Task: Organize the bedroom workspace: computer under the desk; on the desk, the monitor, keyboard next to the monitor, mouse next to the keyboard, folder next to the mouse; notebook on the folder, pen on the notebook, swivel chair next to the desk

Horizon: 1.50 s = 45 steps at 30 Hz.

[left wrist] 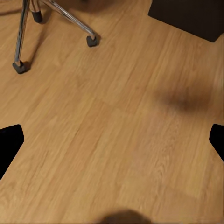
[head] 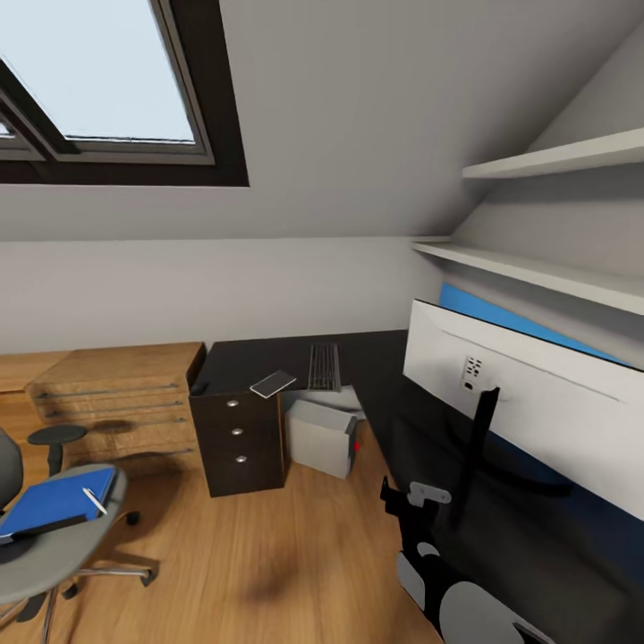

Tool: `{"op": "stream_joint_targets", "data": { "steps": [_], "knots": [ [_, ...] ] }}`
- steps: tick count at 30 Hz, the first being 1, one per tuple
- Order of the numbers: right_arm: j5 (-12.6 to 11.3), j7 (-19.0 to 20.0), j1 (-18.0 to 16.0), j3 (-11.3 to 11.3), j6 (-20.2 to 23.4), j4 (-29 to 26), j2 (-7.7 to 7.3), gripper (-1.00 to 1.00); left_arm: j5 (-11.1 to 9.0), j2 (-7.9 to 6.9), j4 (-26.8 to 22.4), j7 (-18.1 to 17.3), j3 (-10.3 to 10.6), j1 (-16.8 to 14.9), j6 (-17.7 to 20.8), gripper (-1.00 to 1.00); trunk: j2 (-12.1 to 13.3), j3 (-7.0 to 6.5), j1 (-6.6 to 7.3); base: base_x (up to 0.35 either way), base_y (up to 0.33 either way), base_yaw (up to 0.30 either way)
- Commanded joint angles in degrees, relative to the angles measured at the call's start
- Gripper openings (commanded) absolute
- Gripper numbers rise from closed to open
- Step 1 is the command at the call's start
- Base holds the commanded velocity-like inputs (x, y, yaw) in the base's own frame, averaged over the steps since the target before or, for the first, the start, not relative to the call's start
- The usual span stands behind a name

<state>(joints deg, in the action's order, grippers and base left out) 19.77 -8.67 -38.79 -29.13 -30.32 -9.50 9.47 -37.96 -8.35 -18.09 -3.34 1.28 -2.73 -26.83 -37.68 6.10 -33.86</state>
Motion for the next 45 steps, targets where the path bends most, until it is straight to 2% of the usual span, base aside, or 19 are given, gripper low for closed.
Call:
{"op": "stream_joint_targets", "data": {
  "steps": [1,17,29,37,45],
  "knots": [
    [0.61,-0.39,-0.06,-0.23,-0.09,0.09,0.02,1.0,-0.48,-0.01,0.07,-0.35,0.14,-0.03,-0.15,1.0,-0.07,0.1,-0.05,0.316,0.006,0.0],
    [0.5,-0.3,-0.06,-0.23,-0.09,0.33,0.28,1.0,-0.28,-0.07,0.13,-0.3,0.13,0.0,-0.19,1.0,-0.07,0.1,-0.05,0.262,0.1,0.002],
    [0.44,-0.38,-0.06,-0.23,-1.44,0.95,0.3,1.0,-0.28,-0.02,0.12,-0.26,0.05,-0.06,-0.24,1.0,-0.07,0.29,-0.05,0.054,0.018,0.177],
    [0.44,-0.33,-0.06,-0.23,-1.55,1.04,0.28,1.0,-0.28,0.0,0.14,-0.26,0.05,-0.03,-0.24,1.0,-0.07,0.43,-0.05,0.034,0.001,0.053],
    [0.49,-0.3,-0.06,-0.23,-1.58,1.06,0.29,1.0,-0.28,0.0,0.15,-0.26,0.05,-0.02,-0.24,1.0,-0.07,0.44,-0.05,0.286,0.0,0.003]
  ]
}}
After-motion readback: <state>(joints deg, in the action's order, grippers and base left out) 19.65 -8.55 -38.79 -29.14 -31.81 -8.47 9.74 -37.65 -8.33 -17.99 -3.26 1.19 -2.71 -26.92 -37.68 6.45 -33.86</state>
